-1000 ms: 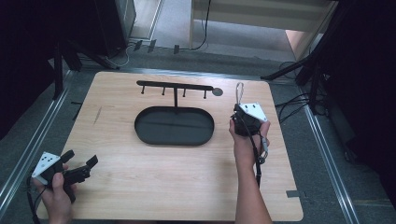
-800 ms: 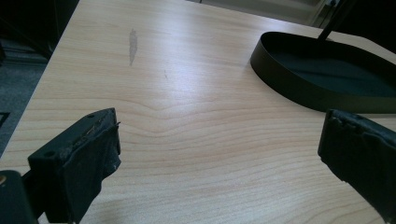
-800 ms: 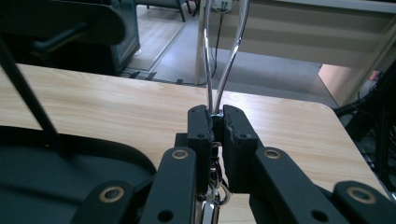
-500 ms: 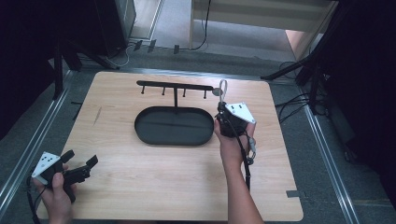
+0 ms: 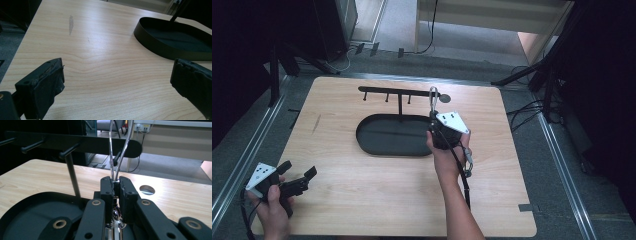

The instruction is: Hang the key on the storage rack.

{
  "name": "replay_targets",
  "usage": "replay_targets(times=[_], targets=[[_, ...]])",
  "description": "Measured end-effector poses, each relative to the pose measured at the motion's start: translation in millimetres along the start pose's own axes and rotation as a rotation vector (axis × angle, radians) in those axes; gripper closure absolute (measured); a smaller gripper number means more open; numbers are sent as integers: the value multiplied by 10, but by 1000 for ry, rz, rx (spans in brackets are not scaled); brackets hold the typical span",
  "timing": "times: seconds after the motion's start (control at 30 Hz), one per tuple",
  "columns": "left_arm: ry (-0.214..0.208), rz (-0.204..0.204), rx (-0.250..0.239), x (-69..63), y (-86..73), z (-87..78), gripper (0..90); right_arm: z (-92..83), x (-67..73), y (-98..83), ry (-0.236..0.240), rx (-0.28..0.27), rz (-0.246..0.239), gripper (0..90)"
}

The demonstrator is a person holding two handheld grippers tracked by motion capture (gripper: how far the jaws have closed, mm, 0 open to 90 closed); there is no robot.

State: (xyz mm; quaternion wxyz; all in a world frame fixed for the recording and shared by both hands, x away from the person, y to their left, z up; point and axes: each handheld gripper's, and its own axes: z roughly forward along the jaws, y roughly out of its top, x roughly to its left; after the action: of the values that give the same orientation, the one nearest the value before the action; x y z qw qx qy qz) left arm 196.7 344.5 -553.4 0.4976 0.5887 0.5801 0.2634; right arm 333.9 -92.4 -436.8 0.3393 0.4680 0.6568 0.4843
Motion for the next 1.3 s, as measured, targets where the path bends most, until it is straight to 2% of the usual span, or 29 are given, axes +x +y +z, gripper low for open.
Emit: replay_targets(times=[0.27,0.37,0.63,0.8,0.9,0.97,1.07,1.17,1.23,1.3], targets=[[-1,2,-3,6,1,-1,0,87,25,-80,-11,48,11,831],[0,1,-2,4,1,-2,0,134,27,-104,-24,65,-4,831],[-1,2,-2,6,1,-1,0,298,-19,-194,-45,128,1,831],[-2,2,-3,6,1,-1,0,378,-53,-228,-48,143,1,830],[-2,2,-2,7,1,0,0,417,-67,-241,-54,140,-23,819],[-2,1,-2,7,1,-1,0,433,-88,-253,-64,131,-30,773],[-4,1,-2,8,1,-2,0,427,-136,-255,-50,121,-10,691],[-4,0,-2,9,1,-2,0,402,-184,-257,-48,123,-18,609],[-4,0,-2,9,1,-2,0,375,-231,-265,-45,120,-32,534],[-3,1,-2,8,1,-1,0,338,-283,-274,-62,125,-58,442]])
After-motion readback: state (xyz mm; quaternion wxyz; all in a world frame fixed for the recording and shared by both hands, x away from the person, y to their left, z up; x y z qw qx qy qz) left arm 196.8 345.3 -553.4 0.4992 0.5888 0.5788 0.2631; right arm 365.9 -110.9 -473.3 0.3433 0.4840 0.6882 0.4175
